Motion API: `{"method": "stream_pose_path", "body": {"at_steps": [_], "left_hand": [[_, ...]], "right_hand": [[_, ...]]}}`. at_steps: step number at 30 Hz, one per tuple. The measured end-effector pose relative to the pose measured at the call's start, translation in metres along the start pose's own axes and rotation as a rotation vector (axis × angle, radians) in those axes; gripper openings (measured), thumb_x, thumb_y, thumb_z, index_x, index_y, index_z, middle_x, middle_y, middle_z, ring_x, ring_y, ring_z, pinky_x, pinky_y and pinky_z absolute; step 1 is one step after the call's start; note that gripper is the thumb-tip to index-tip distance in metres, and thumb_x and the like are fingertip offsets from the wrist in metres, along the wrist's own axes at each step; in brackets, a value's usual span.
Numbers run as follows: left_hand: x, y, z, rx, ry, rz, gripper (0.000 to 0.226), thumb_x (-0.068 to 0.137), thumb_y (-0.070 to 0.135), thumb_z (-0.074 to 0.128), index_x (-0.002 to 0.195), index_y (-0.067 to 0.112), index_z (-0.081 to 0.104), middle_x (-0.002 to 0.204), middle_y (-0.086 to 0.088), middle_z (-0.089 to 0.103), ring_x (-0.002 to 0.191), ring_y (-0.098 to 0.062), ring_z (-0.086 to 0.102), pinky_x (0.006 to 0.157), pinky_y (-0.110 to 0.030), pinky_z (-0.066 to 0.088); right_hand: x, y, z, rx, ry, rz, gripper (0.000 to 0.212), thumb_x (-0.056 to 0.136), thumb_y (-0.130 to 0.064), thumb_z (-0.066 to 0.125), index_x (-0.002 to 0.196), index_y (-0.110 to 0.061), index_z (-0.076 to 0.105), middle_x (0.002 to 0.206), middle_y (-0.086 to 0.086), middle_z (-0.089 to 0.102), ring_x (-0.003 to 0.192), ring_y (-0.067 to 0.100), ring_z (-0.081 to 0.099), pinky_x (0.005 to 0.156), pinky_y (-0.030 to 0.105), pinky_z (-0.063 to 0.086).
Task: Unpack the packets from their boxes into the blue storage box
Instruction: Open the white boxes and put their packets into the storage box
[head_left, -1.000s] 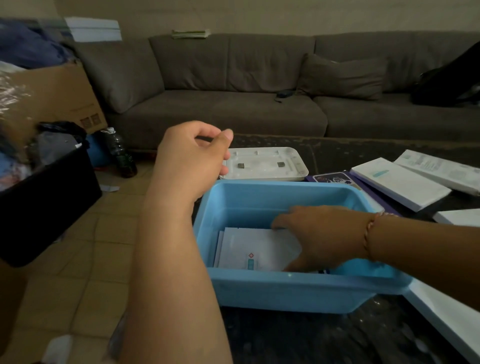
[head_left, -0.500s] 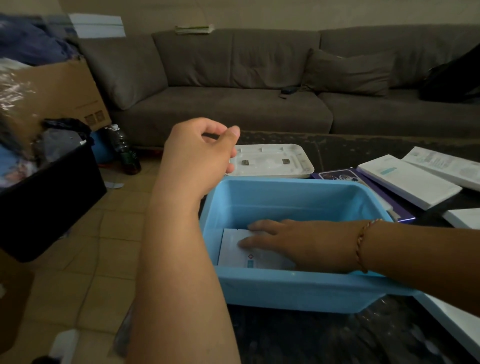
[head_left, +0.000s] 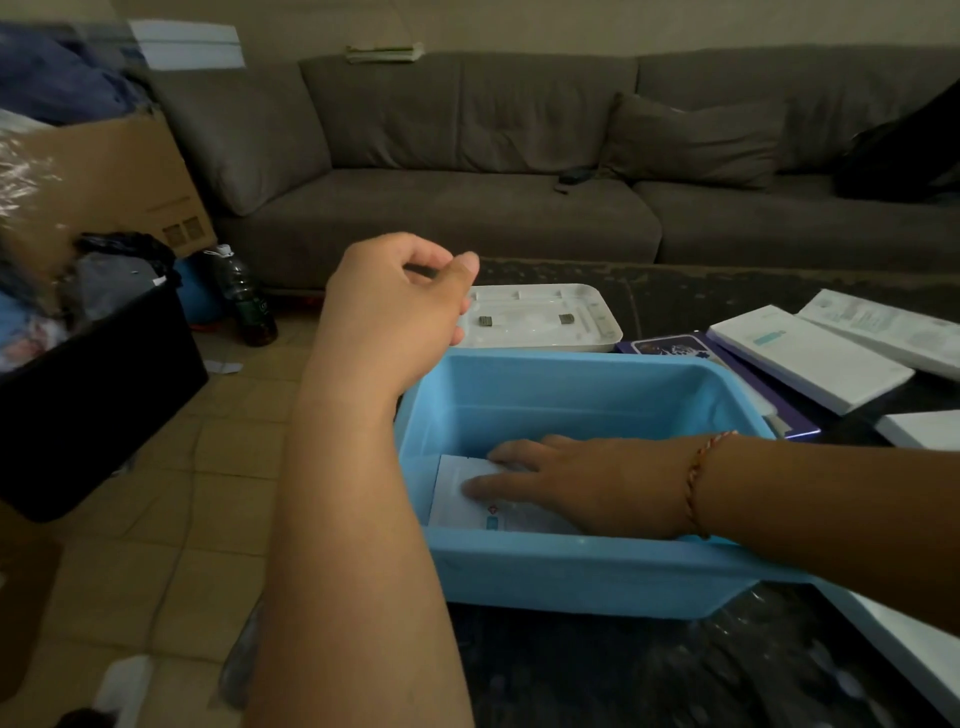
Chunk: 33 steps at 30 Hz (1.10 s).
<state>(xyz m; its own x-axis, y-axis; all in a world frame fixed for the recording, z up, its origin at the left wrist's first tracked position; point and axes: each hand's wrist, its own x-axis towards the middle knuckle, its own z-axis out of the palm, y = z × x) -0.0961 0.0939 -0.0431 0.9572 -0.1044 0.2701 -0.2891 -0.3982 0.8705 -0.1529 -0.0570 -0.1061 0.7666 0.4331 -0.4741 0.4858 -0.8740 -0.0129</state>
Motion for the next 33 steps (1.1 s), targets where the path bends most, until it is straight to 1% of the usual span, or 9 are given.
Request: {"method": "stream_pose_path", "body": {"at_steps": [4,11,14,17,19,23,26,29,33], "left_hand": [[-0.003,0.010,0.003,0.008,0.030,0.064,0.018,0.095,0.039,0.060,0.108,0.028,0.066,0.077,0.009,0.072,0.065,0.001,0.069,0.074,-0.031,0.060],[-0.019,0.046,0.026,-0.169,0.127,0.276,0.009,0.097,0.030,0.059,0.094,0.028,0.068,0.078,0.008,0.072,0.063,-0.005,0.069,0.060,-0.022,0.053],[-0.044,0.075,0.060,-0.256,0.202,0.528,0.010,0.095,0.020,0.059,0.089,0.021,0.067,0.074,0.007,0.069,0.064,-0.007,0.067,0.060,-0.027,0.056],[-0.097,0.104,0.110,-0.278,0.042,0.799,0.011,0.096,0.014,0.059,0.088,0.012,0.066,0.071,0.004,0.063,0.062,-0.007,0.061,0.056,-0.030,0.052],[-0.144,0.106,0.146,-0.186,-0.235,0.973,0.011,0.096,0.018,0.059,0.090,0.012,0.066,0.075,0.002,0.062,0.066,-0.010,0.057,0.057,-0.033,0.049],[-0.206,0.060,0.201,0.215,-0.611,1.170,0.033,0.088,0.048,0.063,0.103,0.019,0.067,0.104,0.000,0.064,0.092,-0.017,0.055,0.066,-0.034,0.053],[-0.219,0.030,0.221,0.396,-0.759,1.209,0.053,0.081,0.067,0.058,0.108,0.023,0.067,0.114,0.004,0.063,0.104,-0.017,0.055,0.082,-0.037,0.054],[-0.222,0.023,0.230,0.410,-0.730,1.225,0.045,0.081,0.065,0.060,0.103,0.025,0.065,0.106,0.008,0.065,0.097,-0.014,0.058,0.080,-0.033,0.055],[-0.214,0.021,0.232,0.329,-0.614,1.276,0.027,0.094,0.044,0.059,0.083,0.022,0.068,0.081,0.006,0.067,0.073,-0.014,0.058,0.061,-0.032,0.050]], "right_hand": [[-0.016,0.000,-0.019,0.064,0.088,0.022,0.073,0.094,-0.040,0.058,0.153,-0.040,0.016,0.158,-0.007,0.024,0.140,0.016,0.032,0.111,0.031,0.026],[-0.133,0.023,-0.051,0.359,0.767,0.155,0.044,0.079,-0.052,0.053,0.122,-0.041,0.055,0.105,-0.023,0.066,0.097,-0.012,0.061,0.087,0.008,0.049],[-0.189,0.039,-0.005,0.453,1.068,0.261,0.029,0.085,-0.056,0.055,0.111,-0.045,0.063,0.098,-0.018,0.072,0.093,-0.003,0.068,0.082,0.020,0.056],[-0.240,0.043,0.065,0.687,1.318,0.445,0.047,0.077,-0.075,0.058,0.108,-0.041,0.067,0.098,-0.011,0.074,0.090,0.011,0.072,0.080,0.038,0.060],[-0.264,0.042,0.113,0.831,1.450,0.597,0.048,0.071,-0.074,0.064,0.100,-0.036,0.070,0.090,-0.009,0.075,0.080,0.007,0.072,0.071,0.024,0.059],[-0.287,0.043,0.174,0.905,1.521,0.909,0.012,0.085,-0.023,0.066,0.096,-0.024,0.069,0.083,-0.014,0.073,0.073,0.008,0.070,0.061,0.009,0.053],[-0.295,0.045,0.193,0.905,1.521,0.952,0.012,0.086,-0.018,0.064,0.094,-0.026,0.067,0.085,-0.014,0.072,0.071,0.008,0.069,0.062,0.013,0.055],[-0.297,0.038,0.211,0.925,1.487,0.894,0.014,0.079,-0.032,0.063,0.092,-0.029,0.068,0.087,-0.014,0.072,0.071,0.007,0.070,0.065,0.016,0.057],[-0.301,0.027,0.227,0.729,1.393,0.877,0.015,0.082,-0.016,0.069,0.089,-0.029,0.070,0.072,-0.018,0.070,0.071,-0.002,0.067,0.063,0.007,0.051]]}}
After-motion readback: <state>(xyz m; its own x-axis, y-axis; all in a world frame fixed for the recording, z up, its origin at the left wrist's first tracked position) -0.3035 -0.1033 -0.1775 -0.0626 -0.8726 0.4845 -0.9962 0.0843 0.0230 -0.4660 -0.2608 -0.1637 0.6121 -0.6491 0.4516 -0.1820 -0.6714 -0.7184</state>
